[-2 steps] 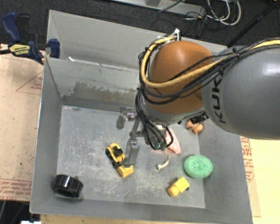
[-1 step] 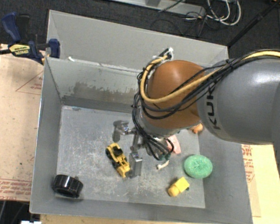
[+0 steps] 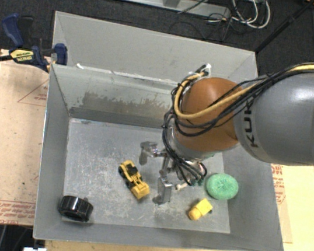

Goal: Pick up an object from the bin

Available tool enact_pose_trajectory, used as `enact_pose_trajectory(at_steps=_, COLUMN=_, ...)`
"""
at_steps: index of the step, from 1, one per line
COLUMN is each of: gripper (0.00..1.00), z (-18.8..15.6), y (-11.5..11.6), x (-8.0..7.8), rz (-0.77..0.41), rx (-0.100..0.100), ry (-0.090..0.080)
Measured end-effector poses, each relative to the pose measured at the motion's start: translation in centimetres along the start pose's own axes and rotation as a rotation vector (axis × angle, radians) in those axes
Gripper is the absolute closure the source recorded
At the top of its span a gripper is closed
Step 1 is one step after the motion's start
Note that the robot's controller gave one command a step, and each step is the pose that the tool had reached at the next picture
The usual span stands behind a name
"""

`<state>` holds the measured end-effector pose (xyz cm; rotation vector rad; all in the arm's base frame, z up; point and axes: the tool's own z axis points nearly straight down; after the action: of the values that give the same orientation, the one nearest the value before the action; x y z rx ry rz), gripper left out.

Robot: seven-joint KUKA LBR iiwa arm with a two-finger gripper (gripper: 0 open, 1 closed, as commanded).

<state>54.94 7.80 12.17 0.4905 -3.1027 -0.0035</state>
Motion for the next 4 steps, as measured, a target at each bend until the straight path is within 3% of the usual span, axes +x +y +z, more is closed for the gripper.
enact_pose_trajectory(at_steps=1, gripper=0.0, z=2.3, y=0.1, x=-3.0, rz=-0.089, rx=0.004, ry=-0.004)
enact_pose_trajectory(at_steps=2, gripper=0.0, z=2.8, y=0.7, x=-3.7, rz=-0.178, rx=0.002, ry=-0.006)
enact_pose_trajectory(at_steps=3, gripper=0.0, z=3.8, y=1.4, x=-2.9, rz=-0.323, rx=0.001, ry=-0.001)
enact_pose_trajectory(at_steps=4, gripper=0.0, z=4.4, y=2.1, x=-3.5, rz=-0.179, rx=0.001, ry=-0.002)
